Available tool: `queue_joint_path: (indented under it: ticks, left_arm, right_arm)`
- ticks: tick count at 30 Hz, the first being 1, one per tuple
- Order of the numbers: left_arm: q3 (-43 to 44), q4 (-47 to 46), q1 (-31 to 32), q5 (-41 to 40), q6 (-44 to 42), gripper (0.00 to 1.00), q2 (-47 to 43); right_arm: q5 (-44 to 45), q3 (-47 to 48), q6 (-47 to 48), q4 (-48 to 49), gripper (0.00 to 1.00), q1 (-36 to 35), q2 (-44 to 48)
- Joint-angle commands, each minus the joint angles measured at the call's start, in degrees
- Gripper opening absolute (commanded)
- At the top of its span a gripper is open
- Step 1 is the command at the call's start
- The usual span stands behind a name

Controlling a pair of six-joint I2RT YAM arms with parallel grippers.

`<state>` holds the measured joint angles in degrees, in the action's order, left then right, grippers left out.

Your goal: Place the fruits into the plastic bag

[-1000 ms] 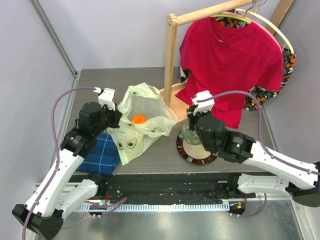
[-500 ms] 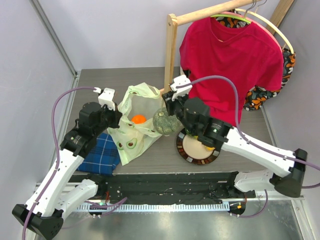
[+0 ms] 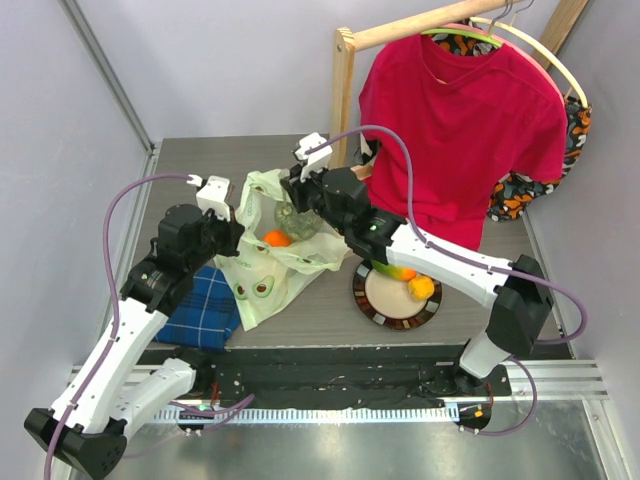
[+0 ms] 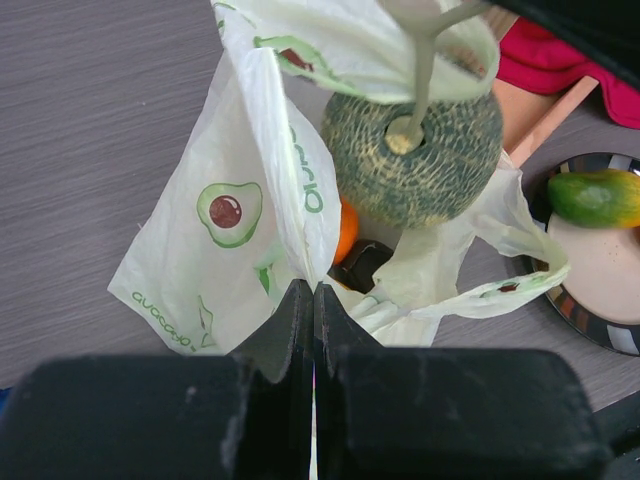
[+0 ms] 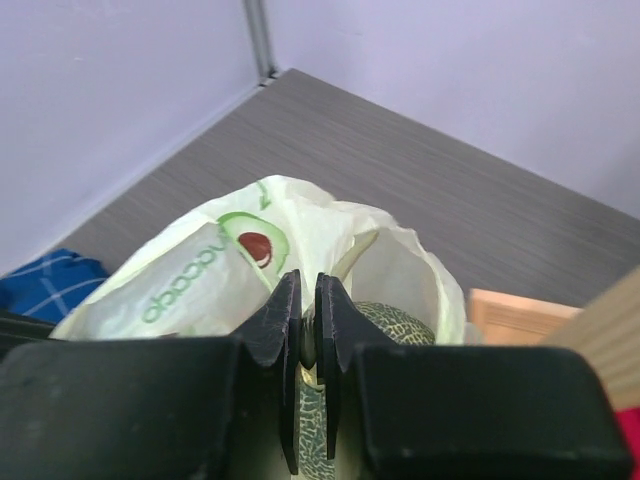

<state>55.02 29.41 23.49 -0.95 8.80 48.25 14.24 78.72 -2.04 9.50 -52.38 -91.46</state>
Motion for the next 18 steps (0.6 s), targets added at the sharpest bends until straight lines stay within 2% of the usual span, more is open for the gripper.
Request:
queue_joint_path:
  ticks: [1,8,18]
  left_arm:
    - [0.3,-2.2,-0.1,0.2,0.3,0.0,-0.7]
    - [0.4,-2.1,-0.1,0.4,0.3,0.0,-0.3]
    - [0.5,-1.9,-0.2,-0.1,0.3,0.0,-0.5]
  right_arm:
    - [-6.6,-0.5,-7.4,8.7,0.01,-1.4,0.2]
    - [-9.6,-9.4,-17.6,12.0,0.01,-4.7,0.1]
    - [-13.4,-7.4,-21.2,12.2,0.01,-6.8,-5.3]
